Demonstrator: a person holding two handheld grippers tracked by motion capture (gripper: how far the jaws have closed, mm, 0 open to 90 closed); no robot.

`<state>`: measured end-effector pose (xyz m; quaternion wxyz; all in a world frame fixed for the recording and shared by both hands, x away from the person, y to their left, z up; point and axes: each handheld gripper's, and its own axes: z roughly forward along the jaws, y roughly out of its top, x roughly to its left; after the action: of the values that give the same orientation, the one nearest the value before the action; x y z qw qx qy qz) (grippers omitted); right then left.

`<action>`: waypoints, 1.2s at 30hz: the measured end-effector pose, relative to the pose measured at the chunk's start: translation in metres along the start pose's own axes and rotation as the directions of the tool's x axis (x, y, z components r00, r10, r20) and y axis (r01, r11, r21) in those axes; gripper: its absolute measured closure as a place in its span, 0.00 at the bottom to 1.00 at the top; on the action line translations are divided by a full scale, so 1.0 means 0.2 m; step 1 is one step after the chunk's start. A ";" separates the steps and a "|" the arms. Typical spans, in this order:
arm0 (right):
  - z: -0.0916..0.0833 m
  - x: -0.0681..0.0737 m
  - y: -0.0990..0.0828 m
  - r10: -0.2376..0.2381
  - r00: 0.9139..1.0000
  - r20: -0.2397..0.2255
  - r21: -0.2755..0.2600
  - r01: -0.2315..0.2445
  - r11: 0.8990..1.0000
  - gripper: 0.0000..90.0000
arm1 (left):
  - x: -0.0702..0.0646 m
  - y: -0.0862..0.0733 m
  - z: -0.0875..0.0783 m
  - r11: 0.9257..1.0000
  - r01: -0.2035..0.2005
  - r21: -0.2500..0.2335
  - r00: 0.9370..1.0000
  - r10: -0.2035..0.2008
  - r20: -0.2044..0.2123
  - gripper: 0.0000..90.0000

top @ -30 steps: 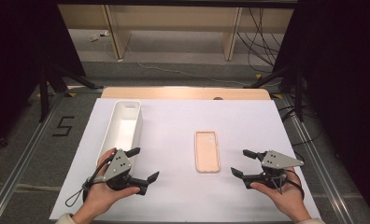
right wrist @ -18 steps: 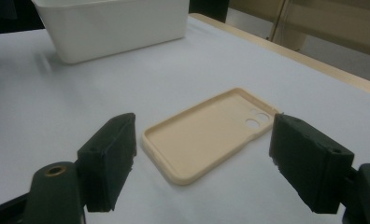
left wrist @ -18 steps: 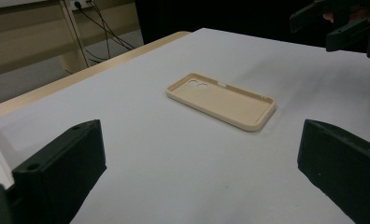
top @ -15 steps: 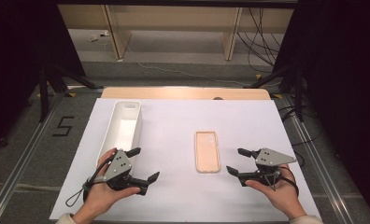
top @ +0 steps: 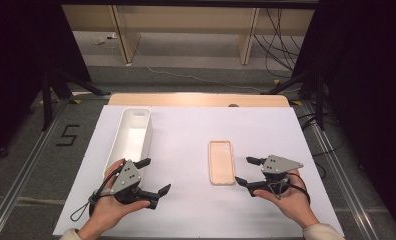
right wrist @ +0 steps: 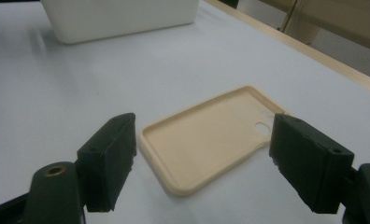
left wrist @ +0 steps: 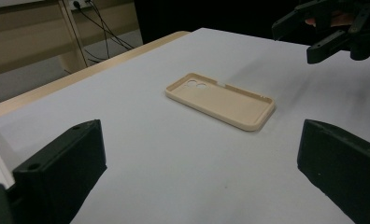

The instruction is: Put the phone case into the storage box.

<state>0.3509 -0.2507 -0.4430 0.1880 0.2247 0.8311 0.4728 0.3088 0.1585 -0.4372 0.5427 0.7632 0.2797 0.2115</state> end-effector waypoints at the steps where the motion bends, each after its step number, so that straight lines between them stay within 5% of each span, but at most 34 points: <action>1: 0.01 0.00 0.00 -0.008 1.000 -0.005 0.008 0.008 1.000 0.27 | 0.00 0.00 0.00 1.000 -0.002 0.000 1.000 0.002 0.000 0.01; 9: 0.09 -0.01 0.02 -0.071 0.997 -0.023 0.106 0.073 0.992 0.26 | 0.00 0.00 0.00 1.000 0.000 0.001 1.000 0.000 0.001 0.01; 18: 0.18 0.00 0.05 -0.175 0.983 -0.050 0.232 0.182 0.956 0.25 | 0.00 0.00 0.00 1.000 -0.001 0.002 1.000 0.001 0.002 0.01; 29: 0.30 0.01 0.10 -0.294 0.948 -0.121 0.370 0.318 0.873 0.25 | 0.00 0.00 0.00 1.000 0.001 0.001 1.000 -0.001 0.004 0.01; 33: 0.34 0.03 0.11 -0.329 0.932 -0.151 0.424 0.362 0.830 0.26 | 0.00 0.00 0.00 1.000 0.002 0.001 1.000 -0.002 0.004 0.01; 36: 0.36 0.03 0.12 -0.349 0.923 -0.164 0.447 0.385 0.808 0.26 | 0.00 0.00 0.00 1.000 0.003 0.001 1.000 -0.003 0.005 0.01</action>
<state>0.3882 -0.1852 -0.4576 0.1846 0.0813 0.9546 0.2193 0.3093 0.1587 -0.4380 0.5435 0.7636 0.2795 0.2085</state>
